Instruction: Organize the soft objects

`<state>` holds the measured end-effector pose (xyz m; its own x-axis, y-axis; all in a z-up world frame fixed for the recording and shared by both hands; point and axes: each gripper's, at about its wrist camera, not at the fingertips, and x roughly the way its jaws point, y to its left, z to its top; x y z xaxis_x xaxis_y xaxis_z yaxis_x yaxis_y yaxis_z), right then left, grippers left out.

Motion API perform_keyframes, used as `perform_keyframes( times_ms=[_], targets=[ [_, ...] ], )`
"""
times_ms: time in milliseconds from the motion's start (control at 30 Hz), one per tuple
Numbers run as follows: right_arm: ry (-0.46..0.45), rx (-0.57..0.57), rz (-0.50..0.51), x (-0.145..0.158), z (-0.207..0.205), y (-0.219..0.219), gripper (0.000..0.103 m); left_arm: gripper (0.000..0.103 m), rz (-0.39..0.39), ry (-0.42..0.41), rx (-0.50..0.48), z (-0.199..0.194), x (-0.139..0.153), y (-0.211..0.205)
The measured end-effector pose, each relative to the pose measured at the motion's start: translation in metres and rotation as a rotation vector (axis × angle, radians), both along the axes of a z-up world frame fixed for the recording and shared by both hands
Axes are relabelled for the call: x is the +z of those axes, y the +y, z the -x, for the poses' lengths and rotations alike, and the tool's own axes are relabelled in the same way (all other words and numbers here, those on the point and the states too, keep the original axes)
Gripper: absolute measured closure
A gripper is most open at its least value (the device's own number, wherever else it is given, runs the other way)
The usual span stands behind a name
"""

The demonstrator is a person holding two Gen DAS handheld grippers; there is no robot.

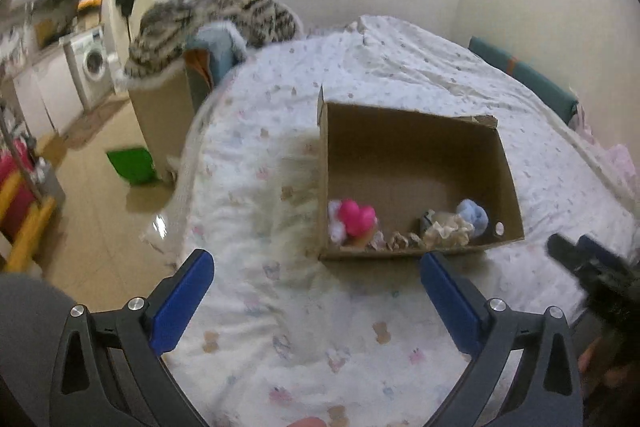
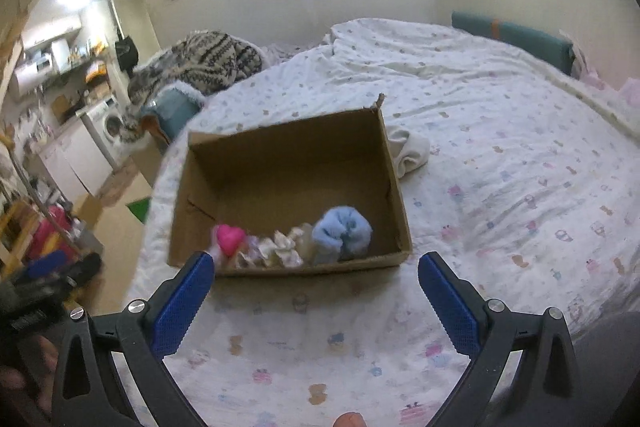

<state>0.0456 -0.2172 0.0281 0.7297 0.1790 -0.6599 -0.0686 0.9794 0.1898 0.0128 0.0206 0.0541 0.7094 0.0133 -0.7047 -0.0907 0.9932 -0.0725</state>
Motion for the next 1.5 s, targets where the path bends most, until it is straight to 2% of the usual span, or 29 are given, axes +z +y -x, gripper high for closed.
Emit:
perform_keyframes(
  times_ms=[133, 267, 633, 1500],
  targets=[
    [-0.014, 0.007, 0.025, -0.002, -0.002, 0.007, 0.0, 0.0, -0.01, 0.024, -0.006, -0.004, -0.009, -0.006],
    [-0.004, 0.017, 0.04, -0.005, -0.004, 0.012, 0.0, 0.0, -0.037, 0.005, -0.017, -0.004, -0.011, -0.013],
    [0.008, 0.029, 0.059, -0.007, -0.006, 0.018, 0.0, 0.0, 0.006, 0.01, 0.0, -0.008, -0.009, -0.005],
    [0.032, 0.021, 0.052, -0.011, -0.009, 0.015, 0.0, 0.0, 0.009, 0.042, -0.017, -0.01, -0.019, -0.007]
  ],
)
